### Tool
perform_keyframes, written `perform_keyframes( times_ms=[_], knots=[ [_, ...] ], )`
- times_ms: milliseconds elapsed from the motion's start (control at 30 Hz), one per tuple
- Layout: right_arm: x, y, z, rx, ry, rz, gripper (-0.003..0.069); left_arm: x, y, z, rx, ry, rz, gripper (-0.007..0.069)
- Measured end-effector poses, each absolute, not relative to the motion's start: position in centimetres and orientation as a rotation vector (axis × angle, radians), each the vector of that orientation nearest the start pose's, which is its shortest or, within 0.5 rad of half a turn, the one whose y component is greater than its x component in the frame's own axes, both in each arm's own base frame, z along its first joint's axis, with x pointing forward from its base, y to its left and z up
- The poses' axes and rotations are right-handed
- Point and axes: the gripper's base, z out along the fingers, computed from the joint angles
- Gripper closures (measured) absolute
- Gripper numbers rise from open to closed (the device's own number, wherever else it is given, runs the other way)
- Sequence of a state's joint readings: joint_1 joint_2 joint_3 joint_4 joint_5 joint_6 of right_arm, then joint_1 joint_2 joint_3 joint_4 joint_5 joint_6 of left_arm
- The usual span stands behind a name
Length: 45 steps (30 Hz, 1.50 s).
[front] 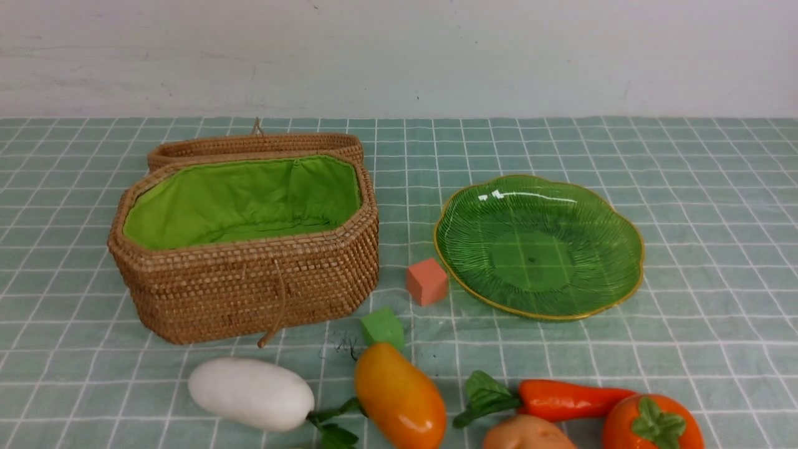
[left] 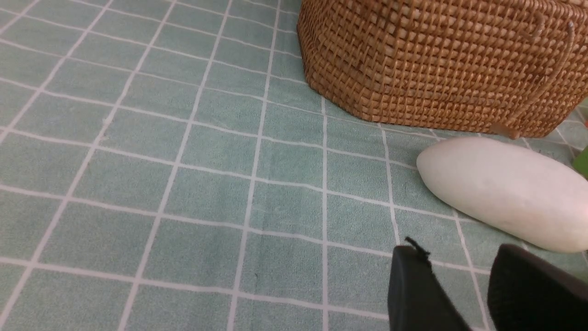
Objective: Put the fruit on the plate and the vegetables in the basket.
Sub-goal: Grab a lemon with your left arm and place it on the plate on the right
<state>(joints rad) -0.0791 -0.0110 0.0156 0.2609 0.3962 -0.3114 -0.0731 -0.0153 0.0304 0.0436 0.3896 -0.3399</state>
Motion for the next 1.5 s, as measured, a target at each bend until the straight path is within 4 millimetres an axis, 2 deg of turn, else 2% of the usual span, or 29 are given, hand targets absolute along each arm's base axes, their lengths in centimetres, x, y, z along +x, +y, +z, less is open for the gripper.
perform_keyframes(
  times_ms=[667, 900, 1133, 1200, 1267, 1333, 1400, 1433, 1467, 1500],
  knots=[
    [5.2, 0.5, 17.4, -0.06, 1.87, -0.009, 0.0418, 5.2, -0.2, 16.9, -0.225, 1.878, -0.24, 0.0386],
    [5.2, 0.5, 17.4, -0.06, 1.87, -0.009, 0.0418, 5.5, -0.5, 18.0, -0.255, 1.75, -0.328, 0.0386],
    [5.2, 0.5, 17.4, -0.06, 1.87, -0.009, 0.0418, 5.6, -0.3, 20.9, -0.416, 1.404, -0.564, 0.0386],
    [5.2, 0.5, 17.4, -0.06, 1.87, -0.009, 0.0418, 5.4, 0.0, 21.7, -0.443, 1.299, -0.593, 0.0386],
    [5.2, 0.5, 17.4, -0.06, 1.87, -0.009, 0.0418, 5.3, 0.1, 22.3, -0.445, 1.266, -0.601, 0.0386],
    [5.2, 0.5, 17.4, -0.06, 1.87, -0.009, 0.0418, 5.0, 0.1, 24.0, -0.424, 1.234, -0.608, 0.0386],
    [5.2, 0.5, 17.4, -0.06, 1.87, -0.009, 0.0418, 4.1, -0.1, 27.0, -0.381, 1.208, -0.615, 0.0386],
    [5.2, 0.5, 17.4, -0.06, 1.87, -0.009, 0.0418, 3.8, -0.1, 27.7, -0.373, 1.194, -0.616, 0.0386],
    [5.2, 0.5, 17.4, -0.06, 1.87, -0.009, 0.0418, 3.0, -0.2, 29.9, -0.34, 1.191, -0.612, 0.0386],
    [5.2, 0.5, 17.4, -0.06, 1.87, -0.009, 0.0418, 2.7, -0.3, 31.0, -0.321, 1.21, -0.603, 0.0386]
  ],
)
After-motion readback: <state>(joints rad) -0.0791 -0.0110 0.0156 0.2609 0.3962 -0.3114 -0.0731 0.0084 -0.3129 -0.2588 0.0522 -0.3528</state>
